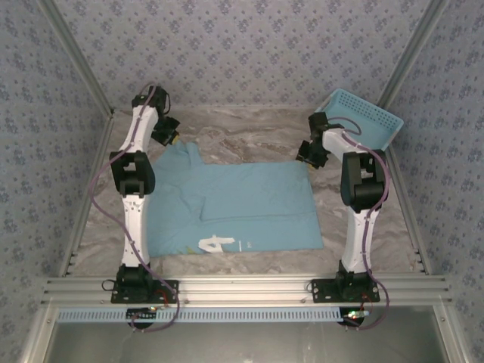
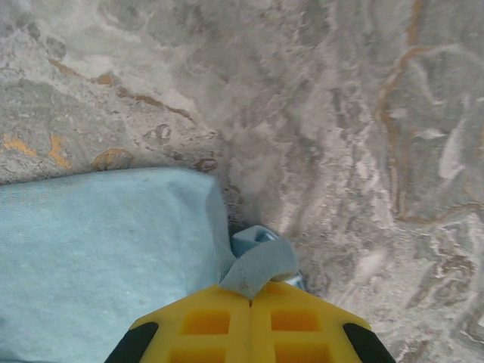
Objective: Fold and stack the t-shirts
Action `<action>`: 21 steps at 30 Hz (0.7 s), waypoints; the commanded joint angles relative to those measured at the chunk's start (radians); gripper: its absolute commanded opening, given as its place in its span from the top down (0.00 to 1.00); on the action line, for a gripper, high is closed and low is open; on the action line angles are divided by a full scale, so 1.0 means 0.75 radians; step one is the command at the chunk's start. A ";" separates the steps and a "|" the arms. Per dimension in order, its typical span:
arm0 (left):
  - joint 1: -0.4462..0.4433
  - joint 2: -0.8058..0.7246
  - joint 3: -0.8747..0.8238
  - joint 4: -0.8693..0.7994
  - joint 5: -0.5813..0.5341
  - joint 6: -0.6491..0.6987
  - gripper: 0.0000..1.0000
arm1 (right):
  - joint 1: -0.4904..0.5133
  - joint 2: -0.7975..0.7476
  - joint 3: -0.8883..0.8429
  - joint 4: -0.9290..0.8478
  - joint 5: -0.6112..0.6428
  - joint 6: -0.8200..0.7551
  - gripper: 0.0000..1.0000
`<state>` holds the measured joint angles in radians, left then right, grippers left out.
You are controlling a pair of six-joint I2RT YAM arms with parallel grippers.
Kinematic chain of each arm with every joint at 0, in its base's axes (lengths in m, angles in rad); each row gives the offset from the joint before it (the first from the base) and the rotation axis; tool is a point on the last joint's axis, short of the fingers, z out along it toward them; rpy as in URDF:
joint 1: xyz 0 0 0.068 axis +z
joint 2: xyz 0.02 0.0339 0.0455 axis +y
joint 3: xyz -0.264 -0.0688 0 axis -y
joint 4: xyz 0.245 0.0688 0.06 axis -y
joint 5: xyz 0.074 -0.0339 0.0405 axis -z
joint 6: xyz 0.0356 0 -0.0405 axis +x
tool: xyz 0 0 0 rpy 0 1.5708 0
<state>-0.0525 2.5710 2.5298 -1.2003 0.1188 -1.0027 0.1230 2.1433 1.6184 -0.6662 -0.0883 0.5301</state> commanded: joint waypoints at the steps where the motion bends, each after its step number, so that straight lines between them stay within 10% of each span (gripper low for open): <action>1: -0.004 -0.106 -0.029 0.005 -0.006 0.022 1.00 | 0.007 -0.004 0.046 -0.042 0.036 -0.006 0.56; 17: -0.008 -0.149 -0.072 0.000 -0.005 0.063 1.00 | 0.014 0.102 0.132 -0.077 -0.006 -0.039 0.70; 21: -0.006 -0.159 -0.074 -0.009 -0.008 0.075 1.00 | 0.012 0.089 0.154 -0.073 -0.006 -0.036 0.92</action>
<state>-0.0544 2.5011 2.4840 -1.1893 0.1188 -0.9691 0.1272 2.2051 1.7008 -0.6872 -0.0914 0.5049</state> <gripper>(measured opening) 0.058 0.115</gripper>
